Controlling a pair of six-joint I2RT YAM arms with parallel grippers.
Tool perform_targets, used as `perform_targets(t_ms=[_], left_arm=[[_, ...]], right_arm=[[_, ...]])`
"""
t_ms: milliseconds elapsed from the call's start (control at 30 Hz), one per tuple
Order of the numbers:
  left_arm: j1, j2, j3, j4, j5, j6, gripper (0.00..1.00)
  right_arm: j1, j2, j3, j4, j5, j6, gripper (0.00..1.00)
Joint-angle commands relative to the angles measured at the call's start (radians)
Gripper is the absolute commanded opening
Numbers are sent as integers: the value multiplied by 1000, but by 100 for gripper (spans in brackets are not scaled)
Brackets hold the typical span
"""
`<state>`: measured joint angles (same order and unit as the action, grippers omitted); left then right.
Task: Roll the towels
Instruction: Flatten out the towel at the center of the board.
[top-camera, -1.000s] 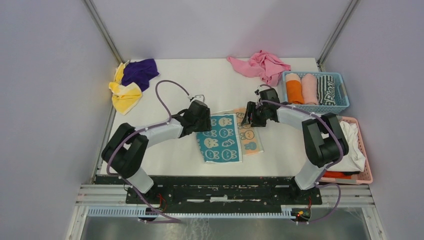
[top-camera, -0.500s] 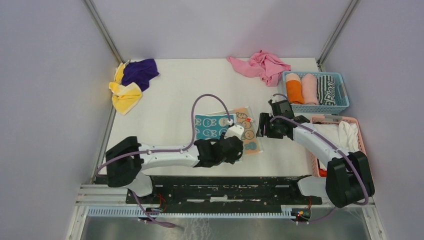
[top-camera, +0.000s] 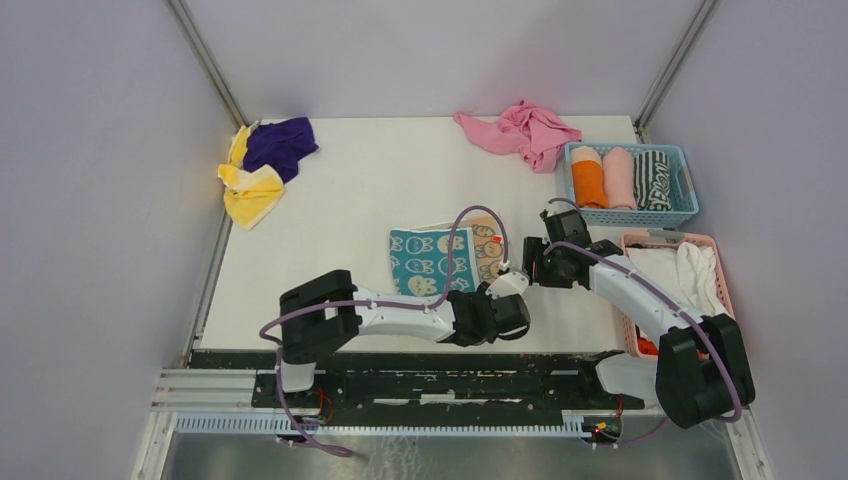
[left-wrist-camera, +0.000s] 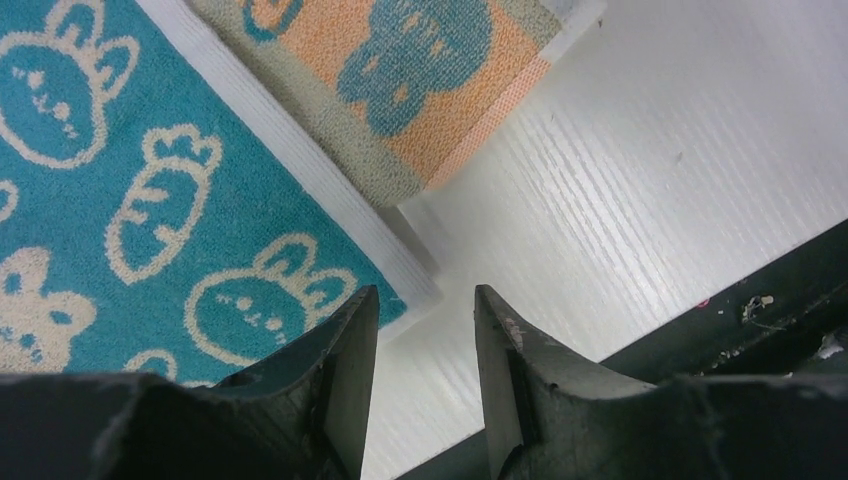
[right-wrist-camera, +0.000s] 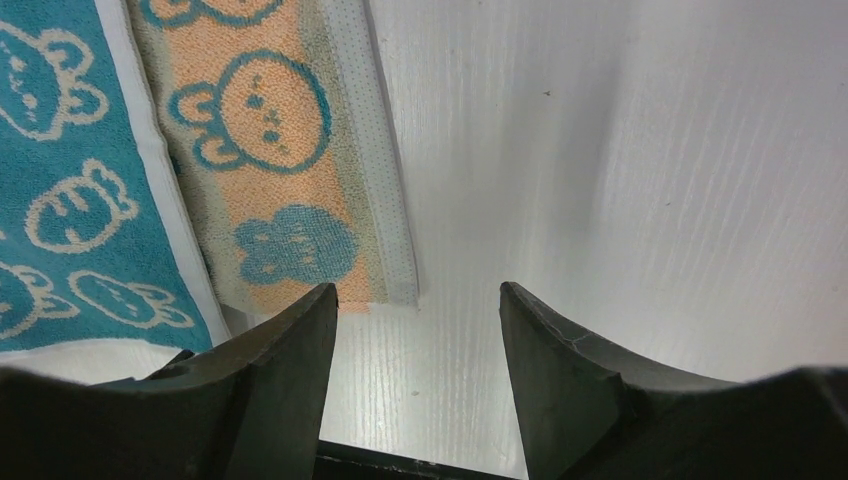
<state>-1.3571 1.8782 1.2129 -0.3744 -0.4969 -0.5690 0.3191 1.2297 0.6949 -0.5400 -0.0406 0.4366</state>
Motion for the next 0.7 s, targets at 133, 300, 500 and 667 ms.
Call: perform_targets(t_ms=[133, 300, 500, 667], left_arm=[[9, 79, 100, -72, -58, 8, 47], [28, 86, 94, -118, -46, -41, 47], [46, 101, 81, -122, 26, -65, 44], [74, 101, 56, -105, 68, -80, 36]], right_arm=[[3, -38, -8, 6, 24, -17, 69], [3, -42, -7, 2, 24, -20, 69], [3, -39, -2, -3, 13, -20, 68], [3, -44, 5, -27, 5, -27, 68]])
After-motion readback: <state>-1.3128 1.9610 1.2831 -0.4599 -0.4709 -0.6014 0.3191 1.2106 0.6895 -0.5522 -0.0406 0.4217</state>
